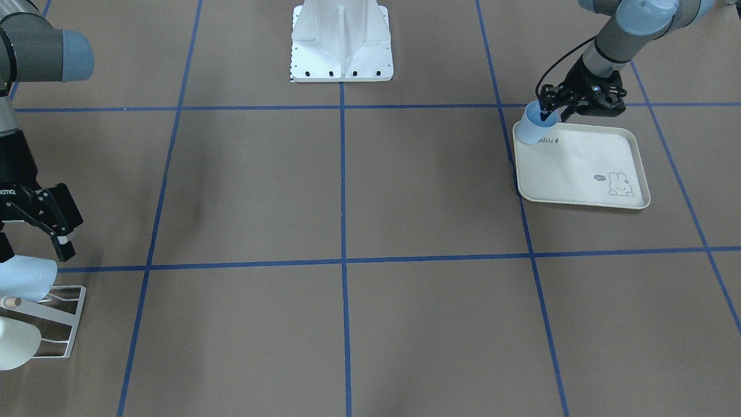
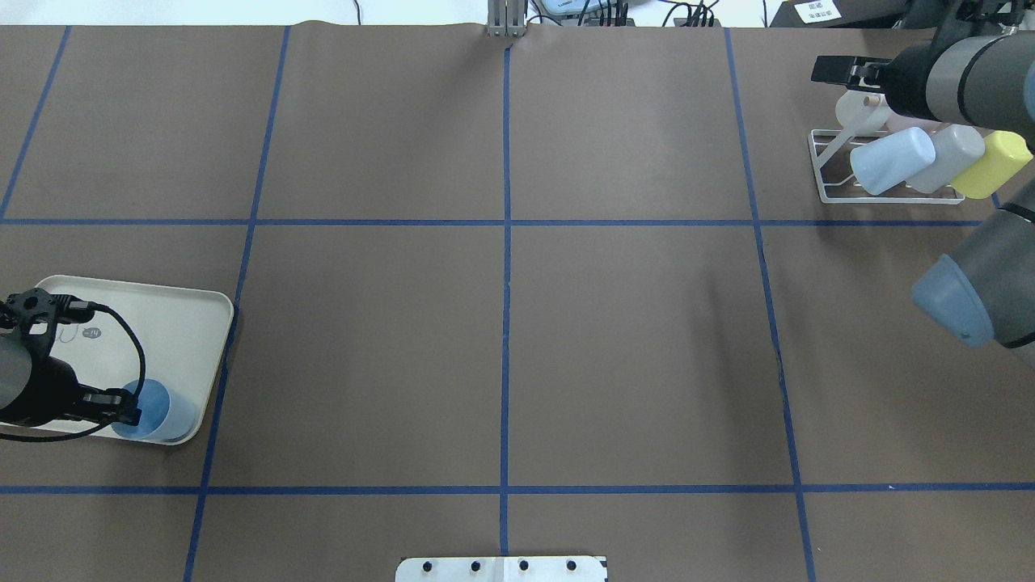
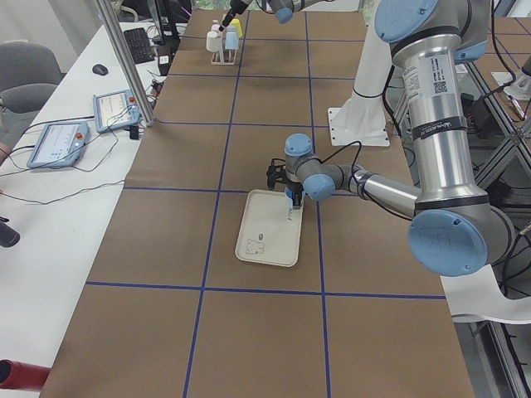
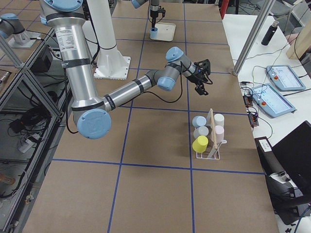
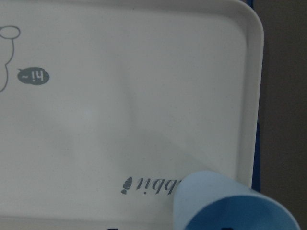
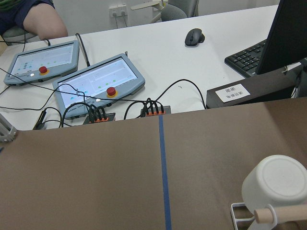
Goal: Transfer IKEA cup to right arm and place on rack
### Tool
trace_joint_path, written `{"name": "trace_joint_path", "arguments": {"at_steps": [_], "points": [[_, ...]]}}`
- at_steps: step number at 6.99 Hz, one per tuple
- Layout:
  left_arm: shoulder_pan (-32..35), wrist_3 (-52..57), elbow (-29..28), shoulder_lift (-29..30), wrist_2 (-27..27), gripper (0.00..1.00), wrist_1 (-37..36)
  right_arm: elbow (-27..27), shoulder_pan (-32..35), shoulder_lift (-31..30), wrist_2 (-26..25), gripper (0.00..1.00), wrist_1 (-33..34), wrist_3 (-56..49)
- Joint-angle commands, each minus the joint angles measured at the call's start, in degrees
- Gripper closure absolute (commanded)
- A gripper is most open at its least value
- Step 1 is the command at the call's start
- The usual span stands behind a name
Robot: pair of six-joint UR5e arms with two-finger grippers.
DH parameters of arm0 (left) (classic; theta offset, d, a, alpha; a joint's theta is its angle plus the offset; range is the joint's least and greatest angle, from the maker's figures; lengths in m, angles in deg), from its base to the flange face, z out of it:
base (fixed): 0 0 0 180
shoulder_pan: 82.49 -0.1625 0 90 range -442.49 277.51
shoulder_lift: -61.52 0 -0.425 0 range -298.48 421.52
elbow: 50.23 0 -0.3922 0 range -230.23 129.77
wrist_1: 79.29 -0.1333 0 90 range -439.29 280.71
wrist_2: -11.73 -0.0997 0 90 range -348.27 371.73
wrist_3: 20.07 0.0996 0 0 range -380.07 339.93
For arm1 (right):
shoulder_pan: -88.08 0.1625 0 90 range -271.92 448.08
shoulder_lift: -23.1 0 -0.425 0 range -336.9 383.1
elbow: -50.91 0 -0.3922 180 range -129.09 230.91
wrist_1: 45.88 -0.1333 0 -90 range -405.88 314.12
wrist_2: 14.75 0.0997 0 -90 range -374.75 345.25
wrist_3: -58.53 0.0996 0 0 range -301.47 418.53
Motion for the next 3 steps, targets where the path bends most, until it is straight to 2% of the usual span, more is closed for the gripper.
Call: {"name": "trace_joint_path", "arguments": {"at_steps": [1, 3], "points": [[0.5, -0.1, -1.3, 0.4, 5.9, 1.00, 0.4, 0.0, -0.5, 0.3, -0.3, 0.01, -0.1, 0.9], [9.1, -0.1, 2.4, 0.1, 9.0, 1.00, 0.0, 0.1, -1.2, 0.9, -0.2, 0.00, -0.1, 1.2]]}}
